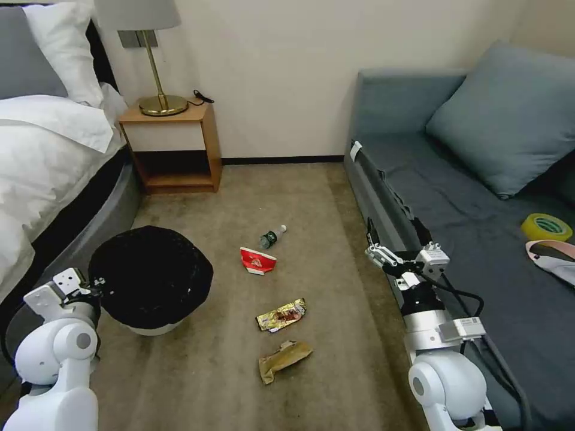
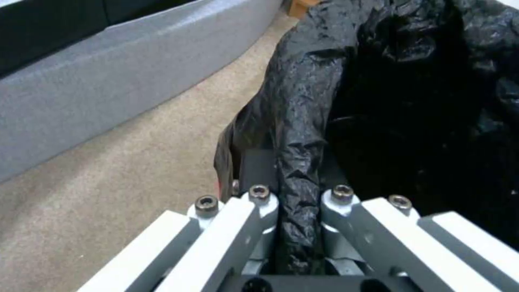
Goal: Pick up the trash bin, then pick up the garbage on the floor and place it into the trash bin.
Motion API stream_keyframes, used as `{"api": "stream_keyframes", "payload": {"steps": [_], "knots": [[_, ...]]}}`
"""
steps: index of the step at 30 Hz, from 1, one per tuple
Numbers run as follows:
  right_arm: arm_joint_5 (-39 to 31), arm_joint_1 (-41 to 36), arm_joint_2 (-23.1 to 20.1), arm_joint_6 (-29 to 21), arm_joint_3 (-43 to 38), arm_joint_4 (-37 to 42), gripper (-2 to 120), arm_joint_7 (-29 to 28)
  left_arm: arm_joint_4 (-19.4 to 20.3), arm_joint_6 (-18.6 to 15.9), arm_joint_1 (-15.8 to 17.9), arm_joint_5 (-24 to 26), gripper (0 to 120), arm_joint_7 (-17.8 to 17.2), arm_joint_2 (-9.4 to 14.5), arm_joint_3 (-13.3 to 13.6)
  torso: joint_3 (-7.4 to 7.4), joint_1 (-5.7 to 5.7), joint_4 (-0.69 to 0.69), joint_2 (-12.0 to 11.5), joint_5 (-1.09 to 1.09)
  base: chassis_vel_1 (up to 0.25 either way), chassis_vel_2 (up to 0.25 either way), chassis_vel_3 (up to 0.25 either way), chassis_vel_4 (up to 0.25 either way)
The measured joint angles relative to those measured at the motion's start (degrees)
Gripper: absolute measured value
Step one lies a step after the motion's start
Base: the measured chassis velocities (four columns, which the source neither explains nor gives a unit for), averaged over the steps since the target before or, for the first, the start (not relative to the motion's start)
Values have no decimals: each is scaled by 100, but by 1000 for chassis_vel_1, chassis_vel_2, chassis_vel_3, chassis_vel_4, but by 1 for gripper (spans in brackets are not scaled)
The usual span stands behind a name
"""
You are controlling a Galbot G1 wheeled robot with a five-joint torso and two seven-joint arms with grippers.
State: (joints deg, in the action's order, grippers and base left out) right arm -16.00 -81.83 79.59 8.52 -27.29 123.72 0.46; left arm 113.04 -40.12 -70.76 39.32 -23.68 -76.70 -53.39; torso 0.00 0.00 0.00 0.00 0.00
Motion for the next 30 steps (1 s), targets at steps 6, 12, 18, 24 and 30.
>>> {"api": "stream_keyframes", "payload": {"steps": [6, 12, 18, 24, 30], "knots": [[-189, 155, -171, -283, 134, 34, 100, -50, -29, 0, 29, -11, 4, 13, 20, 44, 0, 0, 0, 0, 0, 0, 0, 0, 0], [-618, 417, -391, -826, 364, 57, 100, -263, -15, -13, 54, -3, 4, 19, 49, 99, 0, 0, 0, 0, 0, 0, 0, 0, 0], [-1007, 605, -514, -1278, 457, 73, 100, -454, 7, -20, 47, 7, 4, 30, 51, 124, 1, 0, -1, 0, 1, 0, 0, 0, 0], [-1045, 904, -712, -1471, 589, -112, 100, -505, 54, -24, -25, 7, 4, 35, 31, 100, 0, 0, 0, 0, 1, 0, 0, 0, 0], [-932, 1424, -1059, -1476, 800, -577, 100, -264, 76, -27, -42, 3, 4, 39, 5, 97, 0, 0, 0, 0, 1, 0, 0, 0, 0]]}}
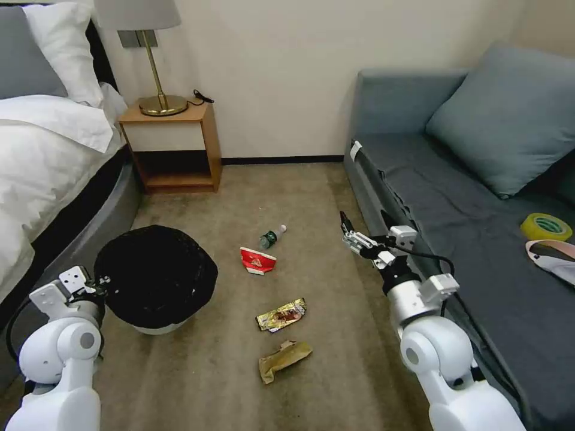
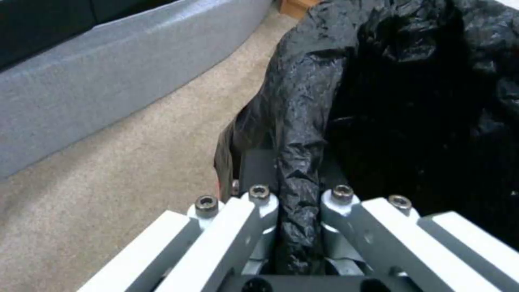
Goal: Pick up the trash bin, then pick up the garbage on the floor and place it into the trash bin.
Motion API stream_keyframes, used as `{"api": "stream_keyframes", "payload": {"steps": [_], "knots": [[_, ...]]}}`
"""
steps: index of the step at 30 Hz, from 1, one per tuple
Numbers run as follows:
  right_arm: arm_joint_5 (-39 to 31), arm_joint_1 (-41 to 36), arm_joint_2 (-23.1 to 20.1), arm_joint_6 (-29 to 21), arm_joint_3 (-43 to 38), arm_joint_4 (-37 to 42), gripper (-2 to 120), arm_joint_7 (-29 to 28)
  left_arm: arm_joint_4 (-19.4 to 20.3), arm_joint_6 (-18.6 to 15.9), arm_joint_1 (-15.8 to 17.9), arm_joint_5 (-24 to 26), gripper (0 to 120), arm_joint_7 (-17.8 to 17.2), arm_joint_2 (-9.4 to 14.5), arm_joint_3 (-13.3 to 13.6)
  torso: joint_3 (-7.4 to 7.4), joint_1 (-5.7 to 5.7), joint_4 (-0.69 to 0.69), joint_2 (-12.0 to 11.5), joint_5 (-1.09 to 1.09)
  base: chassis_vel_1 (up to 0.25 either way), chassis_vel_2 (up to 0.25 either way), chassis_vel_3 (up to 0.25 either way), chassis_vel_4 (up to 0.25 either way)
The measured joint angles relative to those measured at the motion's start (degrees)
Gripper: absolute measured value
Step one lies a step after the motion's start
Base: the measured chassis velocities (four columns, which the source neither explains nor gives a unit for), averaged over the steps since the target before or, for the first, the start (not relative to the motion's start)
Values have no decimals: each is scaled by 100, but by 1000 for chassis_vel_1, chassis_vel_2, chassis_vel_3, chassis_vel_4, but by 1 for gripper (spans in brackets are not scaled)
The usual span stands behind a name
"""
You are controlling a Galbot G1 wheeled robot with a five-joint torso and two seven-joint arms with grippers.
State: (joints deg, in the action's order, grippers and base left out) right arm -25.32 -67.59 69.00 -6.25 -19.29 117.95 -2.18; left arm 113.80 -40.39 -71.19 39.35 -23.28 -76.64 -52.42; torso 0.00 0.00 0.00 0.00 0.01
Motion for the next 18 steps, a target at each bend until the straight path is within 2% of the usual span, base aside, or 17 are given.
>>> {"api": "stream_keyframes", "payload": {"steps": [2, 4, 6, 8, 16, 18], "knots": [[23, 161, -246, 25, 153, -194, 100, 85, 0, -1, 1, -2, 4, 0, -17, 0, 0, 0, 1, 0, 0, 0, 0, 0, 0], [81, 448, -730, 127, 489, -590, 100, 266, -12, -3, 5, -13, 4, 0, -47, -3, 0, 0, -1, 0, 1, 0, 0, 0, 0], [85, 479, -773, 135, 524, -625, 100, 292, -14, -3, 5, -14, 4, 0, -49, -2, 0, 0, -1, 0, 0, 0, 0, 0, 0], [138, 773, -1058, 215, 834, -919, 100, 531, -20, -5, 6, -28, 4, 0, -62, -13, 0, 0, 0, 0, -1, 0, 0, 0, 0], [293, 1268, -1380, 275, 1561, -1384, 100, 1109, -26, -7, -12, -61, 4, -1, -90, -40, 0, 0, 0, 0, 0, 0, 0, 0, 0], [479, 1396, -1435, 420, 1772, -1602, 100, 1587, -38, -7, -17, -73, 4, 1, -89, -52, 1, 0, 1, 0, 0, 0, 0, 0, 0]]}}
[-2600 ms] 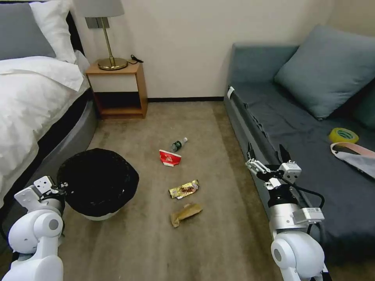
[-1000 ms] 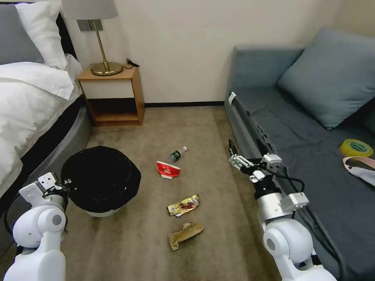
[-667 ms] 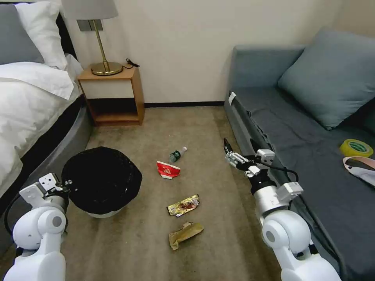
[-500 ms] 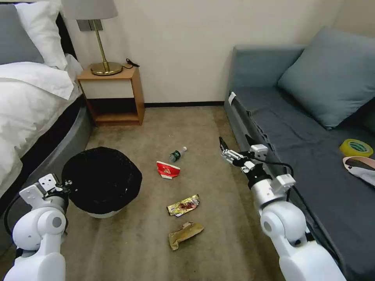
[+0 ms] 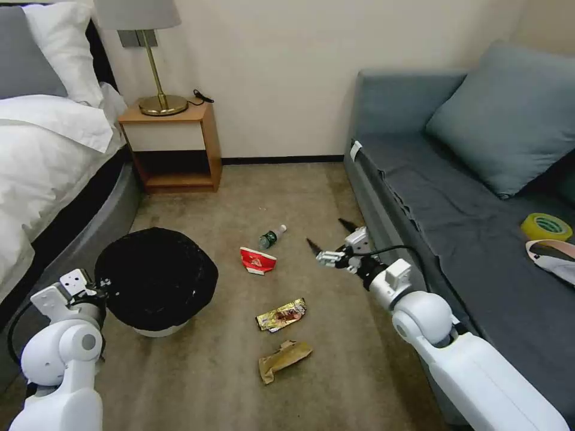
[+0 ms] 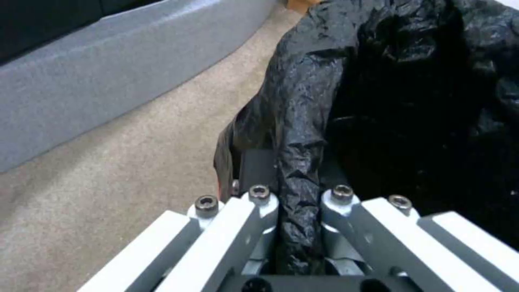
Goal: Pick up the trash bin, then pick up the garbage on the floor and place it into the trash bin.
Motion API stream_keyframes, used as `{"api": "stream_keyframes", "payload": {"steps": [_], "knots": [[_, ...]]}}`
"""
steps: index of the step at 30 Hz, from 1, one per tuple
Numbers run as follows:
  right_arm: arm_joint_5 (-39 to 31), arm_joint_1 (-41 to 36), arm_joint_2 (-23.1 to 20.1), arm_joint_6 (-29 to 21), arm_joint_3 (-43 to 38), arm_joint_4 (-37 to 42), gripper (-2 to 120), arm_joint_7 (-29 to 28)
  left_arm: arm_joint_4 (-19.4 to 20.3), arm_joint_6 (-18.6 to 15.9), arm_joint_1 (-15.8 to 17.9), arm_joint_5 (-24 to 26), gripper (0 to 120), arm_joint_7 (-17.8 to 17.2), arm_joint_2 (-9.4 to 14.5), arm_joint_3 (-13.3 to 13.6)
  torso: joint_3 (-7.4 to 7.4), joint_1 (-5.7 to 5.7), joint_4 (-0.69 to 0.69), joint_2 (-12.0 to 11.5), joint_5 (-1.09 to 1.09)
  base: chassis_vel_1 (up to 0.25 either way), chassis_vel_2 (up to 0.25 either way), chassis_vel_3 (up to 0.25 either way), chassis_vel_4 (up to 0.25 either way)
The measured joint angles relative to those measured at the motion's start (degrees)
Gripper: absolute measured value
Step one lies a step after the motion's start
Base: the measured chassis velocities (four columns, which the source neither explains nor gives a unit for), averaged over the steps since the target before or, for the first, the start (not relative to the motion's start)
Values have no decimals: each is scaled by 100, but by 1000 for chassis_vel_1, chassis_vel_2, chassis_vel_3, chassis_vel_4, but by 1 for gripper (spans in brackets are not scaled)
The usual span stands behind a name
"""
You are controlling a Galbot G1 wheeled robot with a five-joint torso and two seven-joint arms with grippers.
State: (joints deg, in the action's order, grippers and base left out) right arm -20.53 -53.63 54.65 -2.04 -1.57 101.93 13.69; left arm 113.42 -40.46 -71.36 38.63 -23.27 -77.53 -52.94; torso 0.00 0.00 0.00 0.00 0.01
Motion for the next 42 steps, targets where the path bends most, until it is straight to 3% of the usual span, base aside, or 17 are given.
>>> {"api": "stream_keyframes", "payload": {"steps": [4, 6, 8, 10, 14, 42], "knots": [[199, 126, -22, 237, 137, -268, 100, 564, -22, 0, -8, -5, 4, 7, 8, -19, 0, 0, -1, 0, 0, 0, 0, 0, 0], [411, 241, -22, 532, 206, -559, 100, 1278, -45, 4, -19, -20, 4, 17, 12, -27, 0, 0, 0, 0, -1, 0, 0, 0, 0], [449, 261, -23, 591, 218, -613, 100, 1426, -51, 6, -20, -27, 4, 22, 12, -27, 0, 0, 0, 0, -1, 0, 0, 0, 0], [606, 361, -43, 903, 302, -874, 100, 2095, -65, 14, -20, -58, 4, 35, 2, -25, 0, 0, 0, 0, 0, 0, 0, 0, 0], [740, 520, -91, 1118, 496, -1166, 100, 2553, -71, 18, -17, -97, 4, 41, -29, -4, 0, 0, -1, 0, 0, 0, 0, 0, 0], [769, 2380, 39, 1351, 2797, -2690, 100, 2809, -119, 4, -7, -192, 4, 31, -80, -24, 0, 0, 0, 0, -1, 0, 0, 0, 0]]}}
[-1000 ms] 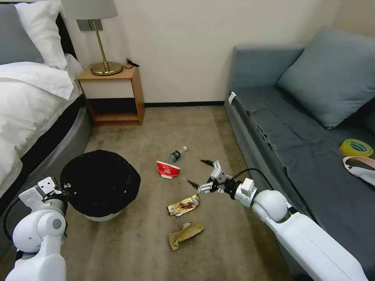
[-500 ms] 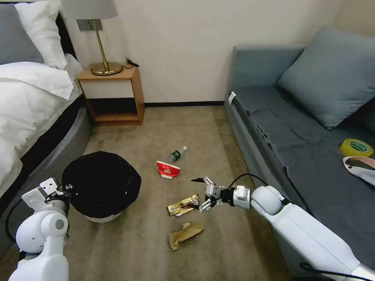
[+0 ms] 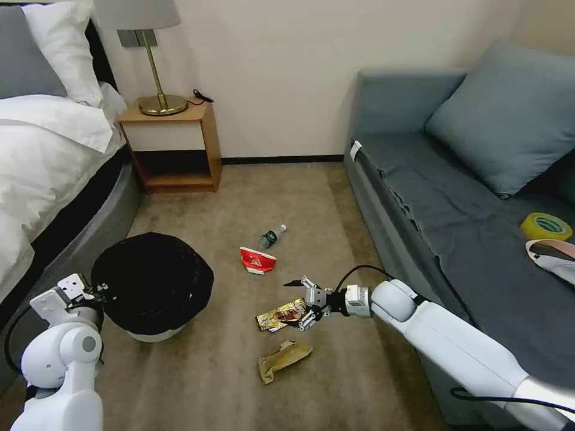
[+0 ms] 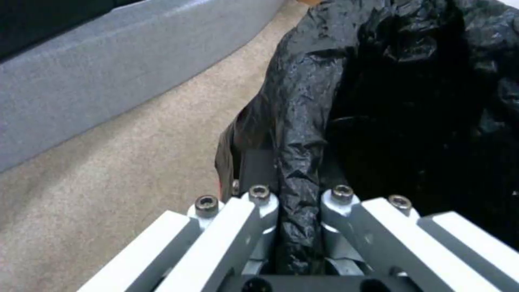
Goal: Pick up the trash bin, then pick up the garbage on the floor and place it into the trash bin.
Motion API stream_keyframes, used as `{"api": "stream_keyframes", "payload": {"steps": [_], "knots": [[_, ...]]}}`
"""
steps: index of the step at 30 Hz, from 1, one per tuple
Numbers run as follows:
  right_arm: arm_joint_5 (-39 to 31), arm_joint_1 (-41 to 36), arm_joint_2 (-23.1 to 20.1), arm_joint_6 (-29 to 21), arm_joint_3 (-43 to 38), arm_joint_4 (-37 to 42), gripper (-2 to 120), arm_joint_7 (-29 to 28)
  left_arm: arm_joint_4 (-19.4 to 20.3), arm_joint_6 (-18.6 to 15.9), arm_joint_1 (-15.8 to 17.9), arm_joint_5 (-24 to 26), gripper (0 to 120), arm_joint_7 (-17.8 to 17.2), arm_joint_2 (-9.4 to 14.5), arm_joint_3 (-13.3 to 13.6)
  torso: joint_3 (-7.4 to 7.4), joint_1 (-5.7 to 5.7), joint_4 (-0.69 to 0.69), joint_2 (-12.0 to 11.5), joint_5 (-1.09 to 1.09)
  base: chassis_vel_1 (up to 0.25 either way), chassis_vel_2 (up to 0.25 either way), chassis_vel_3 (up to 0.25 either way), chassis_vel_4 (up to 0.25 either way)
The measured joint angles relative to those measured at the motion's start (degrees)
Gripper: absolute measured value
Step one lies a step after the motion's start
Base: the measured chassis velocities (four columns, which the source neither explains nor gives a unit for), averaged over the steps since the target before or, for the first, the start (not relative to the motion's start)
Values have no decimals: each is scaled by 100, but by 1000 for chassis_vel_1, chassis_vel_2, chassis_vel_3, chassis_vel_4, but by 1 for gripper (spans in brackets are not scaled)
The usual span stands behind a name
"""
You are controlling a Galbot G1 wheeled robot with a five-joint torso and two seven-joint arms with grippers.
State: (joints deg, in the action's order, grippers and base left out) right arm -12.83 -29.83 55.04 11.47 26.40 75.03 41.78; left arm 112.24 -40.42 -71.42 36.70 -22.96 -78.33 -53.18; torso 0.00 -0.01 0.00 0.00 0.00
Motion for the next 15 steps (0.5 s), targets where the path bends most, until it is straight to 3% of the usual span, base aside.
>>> {"api": "stream_keyframes", "payload": {"steps": [15], "knots": [[192, 660, 344, 381, 1108, -1337, 99, 314, -121, 20, 35, -63, 4, 32, -1, 14, 0, 0, -1, 0, 0, 0, 0, 0, 0]]}}
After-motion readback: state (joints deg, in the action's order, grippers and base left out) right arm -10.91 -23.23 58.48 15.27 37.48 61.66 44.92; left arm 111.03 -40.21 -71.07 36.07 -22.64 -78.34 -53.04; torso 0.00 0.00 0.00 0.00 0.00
